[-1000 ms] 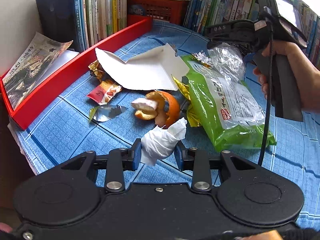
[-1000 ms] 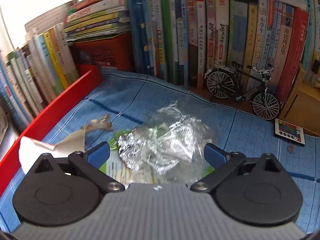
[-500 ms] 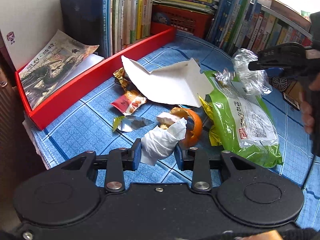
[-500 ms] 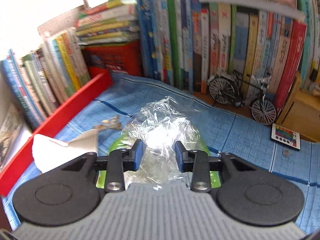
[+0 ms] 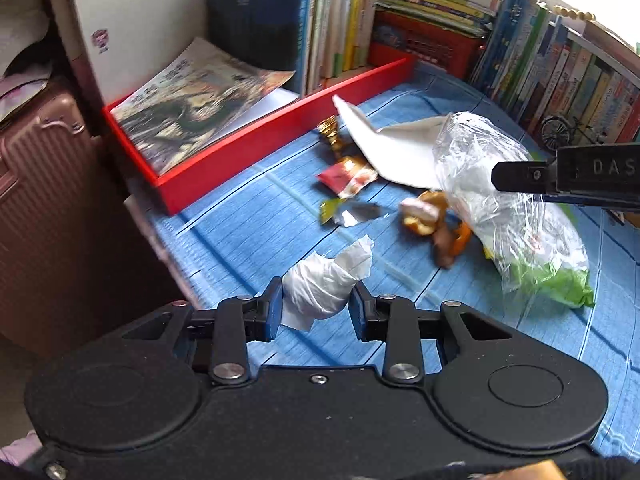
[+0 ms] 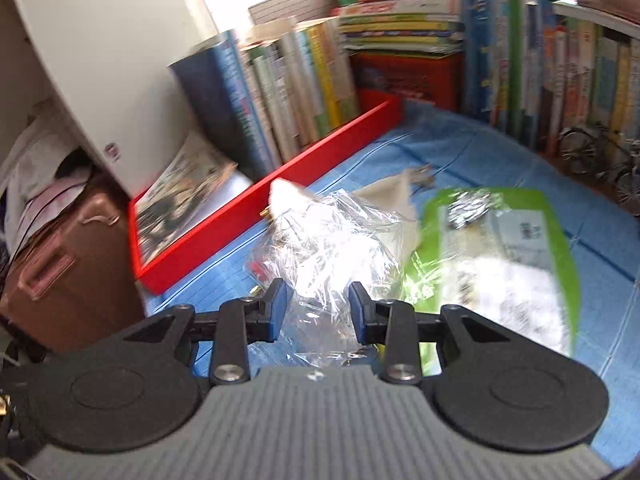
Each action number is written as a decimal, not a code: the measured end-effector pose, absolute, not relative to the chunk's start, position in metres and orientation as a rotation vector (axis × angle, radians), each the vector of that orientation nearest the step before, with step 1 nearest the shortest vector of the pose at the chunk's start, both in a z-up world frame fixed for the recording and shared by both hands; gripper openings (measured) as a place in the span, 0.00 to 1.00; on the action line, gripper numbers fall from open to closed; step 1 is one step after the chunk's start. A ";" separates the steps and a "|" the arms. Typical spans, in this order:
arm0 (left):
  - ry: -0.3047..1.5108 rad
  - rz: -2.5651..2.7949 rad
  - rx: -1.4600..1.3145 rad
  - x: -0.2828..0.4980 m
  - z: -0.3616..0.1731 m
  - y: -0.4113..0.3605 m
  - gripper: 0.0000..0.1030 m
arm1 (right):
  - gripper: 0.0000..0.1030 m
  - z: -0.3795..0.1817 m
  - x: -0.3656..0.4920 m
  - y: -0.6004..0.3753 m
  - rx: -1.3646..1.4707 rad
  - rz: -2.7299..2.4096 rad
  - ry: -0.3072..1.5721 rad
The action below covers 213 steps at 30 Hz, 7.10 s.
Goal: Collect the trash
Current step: 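Carry the tissue and plastic bag with both tools over the black trash bin, then open the left tool over the bin while the right tool releases the plastic bag, then move both open tools back over the mat toward the remaining trash, then grasp the orange peel with the left tool while the right tool grasps the green snack bag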
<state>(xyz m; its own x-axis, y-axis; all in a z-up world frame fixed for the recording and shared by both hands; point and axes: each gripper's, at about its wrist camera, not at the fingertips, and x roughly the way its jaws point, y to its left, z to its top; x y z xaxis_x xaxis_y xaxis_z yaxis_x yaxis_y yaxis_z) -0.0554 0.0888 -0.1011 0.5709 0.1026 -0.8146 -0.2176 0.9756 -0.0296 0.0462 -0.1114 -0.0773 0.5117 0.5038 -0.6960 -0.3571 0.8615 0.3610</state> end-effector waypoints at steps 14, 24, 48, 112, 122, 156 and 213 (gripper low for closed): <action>1.079 0.032 -0.031 -0.123 -0.122 0.189 0.31 | 0.37 -0.073 -0.066 -0.017 0.168 0.479 0.967; 1.217 0.073 -0.011 -0.159 -0.186 0.254 0.32 | 0.37 -0.122 -0.115 0.062 0.135 0.565 1.103; 1.346 0.144 -0.002 -0.190 -0.308 0.311 0.32 | 0.27 -0.248 -0.117 0.147 -0.020 0.689 1.337; 1.117 0.100 0.052 -0.140 -0.144 0.236 0.78 | 0.67 -0.099 -0.099 0.042 0.077 0.541 1.060; 0.983 -0.015 0.076 -0.092 -0.085 0.166 0.84 | 0.80 -0.067 -0.074 -0.045 0.143 0.365 0.897; 1.017 -0.166 0.064 0.079 -0.148 -0.033 0.26 | 0.95 -0.137 0.014 -0.224 0.128 0.130 0.909; 0.878 -0.135 0.066 0.060 -0.112 -0.047 0.08 | 0.25 -0.149 0.040 -0.247 0.228 0.141 0.866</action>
